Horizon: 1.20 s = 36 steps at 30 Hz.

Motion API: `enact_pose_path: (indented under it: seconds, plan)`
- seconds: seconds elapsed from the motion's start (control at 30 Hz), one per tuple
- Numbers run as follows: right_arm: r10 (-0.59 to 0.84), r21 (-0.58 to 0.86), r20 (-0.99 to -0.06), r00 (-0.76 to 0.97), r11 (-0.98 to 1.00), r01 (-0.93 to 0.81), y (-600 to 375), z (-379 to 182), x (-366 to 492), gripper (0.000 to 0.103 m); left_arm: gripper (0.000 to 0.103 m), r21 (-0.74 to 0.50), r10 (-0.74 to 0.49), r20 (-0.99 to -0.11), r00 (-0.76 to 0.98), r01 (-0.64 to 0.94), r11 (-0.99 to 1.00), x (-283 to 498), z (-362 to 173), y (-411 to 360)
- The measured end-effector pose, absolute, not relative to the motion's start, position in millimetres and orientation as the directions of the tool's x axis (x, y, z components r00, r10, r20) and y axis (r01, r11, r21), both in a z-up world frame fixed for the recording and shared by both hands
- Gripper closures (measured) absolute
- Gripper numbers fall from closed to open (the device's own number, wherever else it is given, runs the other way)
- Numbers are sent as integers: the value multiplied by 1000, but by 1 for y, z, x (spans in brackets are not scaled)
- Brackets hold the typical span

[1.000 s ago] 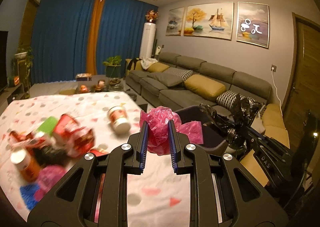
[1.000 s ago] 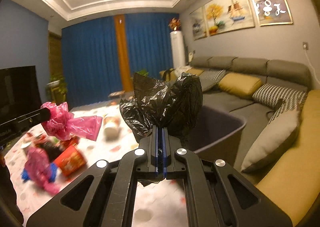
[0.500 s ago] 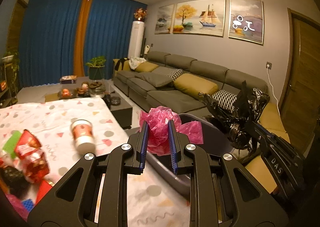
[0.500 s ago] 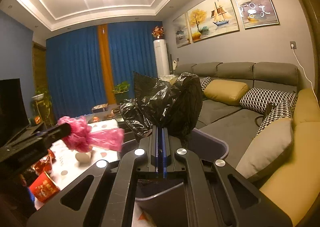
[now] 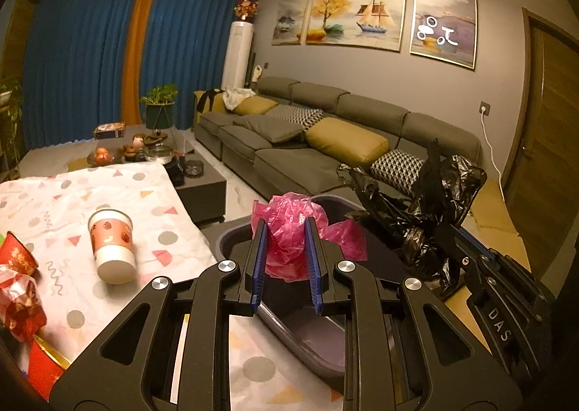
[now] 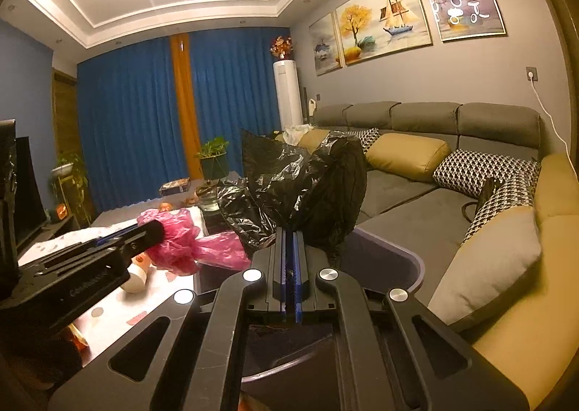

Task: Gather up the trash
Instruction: 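Carry the black bag and pink bag with both tools over the grey bin, then open both tools to drop the bags into the grey bin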

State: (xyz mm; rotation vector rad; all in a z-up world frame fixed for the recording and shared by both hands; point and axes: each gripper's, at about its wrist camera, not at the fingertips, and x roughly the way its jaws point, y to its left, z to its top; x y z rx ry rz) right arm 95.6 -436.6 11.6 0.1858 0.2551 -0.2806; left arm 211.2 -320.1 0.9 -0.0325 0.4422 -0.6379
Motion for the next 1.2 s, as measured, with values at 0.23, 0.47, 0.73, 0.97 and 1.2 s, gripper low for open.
enact_pose_path:
  seconds: [0.23, 0.47, 0.73, 0.97, 1.2]
  plan:
    - [-246, 149, -290, 925, 943, 298, -439, 12, 104, 99, 83, -179, -597, -419, 684, 582, 793, 225, -10, -330]
    - [-242, 153, -308, 920, 942, 299, -443, 11, 112, 99, 83, -191, -624, -456, 635, 614, 765, 237, -24, -341]
    - [-232, 173, -323, 918, 939, 298, -454, 9, 117, 95, 44, -205, -628, -475, 617, 617, 760, 246, -37, -340]
    - [-229, 179, -327, 917, 938, 297, -455, 10, 117, 71, 16, -210, -579, -450, 680, 549, 809, 240, -32, -317]
    - [-224, 166, -304, 926, 945, 283, -449, 18, 110, 48, 10, -191, -514, -427, 744, 482, 855, 222, -20, -287]
